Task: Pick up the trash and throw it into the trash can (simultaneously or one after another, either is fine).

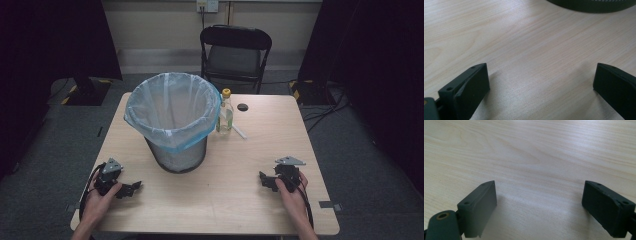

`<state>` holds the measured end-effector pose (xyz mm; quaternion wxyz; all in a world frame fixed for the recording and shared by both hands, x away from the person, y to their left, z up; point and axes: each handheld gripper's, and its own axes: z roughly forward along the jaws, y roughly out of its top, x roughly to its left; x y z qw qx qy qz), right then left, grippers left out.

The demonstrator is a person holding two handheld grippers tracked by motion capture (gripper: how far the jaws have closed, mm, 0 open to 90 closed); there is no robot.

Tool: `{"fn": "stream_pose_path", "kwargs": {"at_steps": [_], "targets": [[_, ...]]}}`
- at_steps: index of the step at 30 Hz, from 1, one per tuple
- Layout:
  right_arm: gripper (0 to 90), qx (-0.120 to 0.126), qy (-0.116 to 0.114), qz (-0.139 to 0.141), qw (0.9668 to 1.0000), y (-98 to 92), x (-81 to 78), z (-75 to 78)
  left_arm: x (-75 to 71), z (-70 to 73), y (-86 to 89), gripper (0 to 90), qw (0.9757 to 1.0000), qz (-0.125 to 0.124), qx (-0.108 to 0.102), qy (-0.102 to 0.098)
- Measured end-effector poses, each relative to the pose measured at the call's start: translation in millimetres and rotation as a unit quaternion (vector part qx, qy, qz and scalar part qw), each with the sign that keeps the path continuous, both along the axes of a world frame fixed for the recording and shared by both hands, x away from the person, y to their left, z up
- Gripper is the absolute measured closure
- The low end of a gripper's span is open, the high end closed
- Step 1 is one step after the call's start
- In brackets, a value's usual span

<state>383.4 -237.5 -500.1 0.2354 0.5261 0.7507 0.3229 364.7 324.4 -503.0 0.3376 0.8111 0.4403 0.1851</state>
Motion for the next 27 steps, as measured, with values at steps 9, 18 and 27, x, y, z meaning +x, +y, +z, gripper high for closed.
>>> {"fn": "stream_pose_path", "kwargs": {"at_steps": [9,18,27], "targets": [[11.7,0.000,0.000,0.002,1.0000,-0.3,-0.1,0.1,0.1,0.1,0.1,0.0,1.0000,-0.001,0.001,0.000],[17.7,0.006,0.011,0.010,0.9999,-1.9,2.8,8.5,0.0,0.0,0.0,0.0,1.0000,0.000,0.000,0.000],[18.0,0.015,-0.006,0.045,0.9989,2.9,6.3,24.0,0.1,0.1,0.1,0.0,1.0000,-0.001,0.001,0.000]]}}
